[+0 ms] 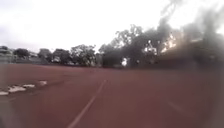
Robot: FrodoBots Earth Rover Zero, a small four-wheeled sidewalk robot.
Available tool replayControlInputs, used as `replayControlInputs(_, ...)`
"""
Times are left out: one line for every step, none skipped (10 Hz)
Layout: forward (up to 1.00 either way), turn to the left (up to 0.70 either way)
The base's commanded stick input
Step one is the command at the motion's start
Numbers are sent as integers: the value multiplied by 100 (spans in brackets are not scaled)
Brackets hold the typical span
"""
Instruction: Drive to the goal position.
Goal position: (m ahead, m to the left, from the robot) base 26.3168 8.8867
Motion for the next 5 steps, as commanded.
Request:
replayControlInputs(70,0)
replayControlInputs(70,0)
replayControlInputs(70,0)
replayControlInputs(70,0)
replayControlInputs(70,0)
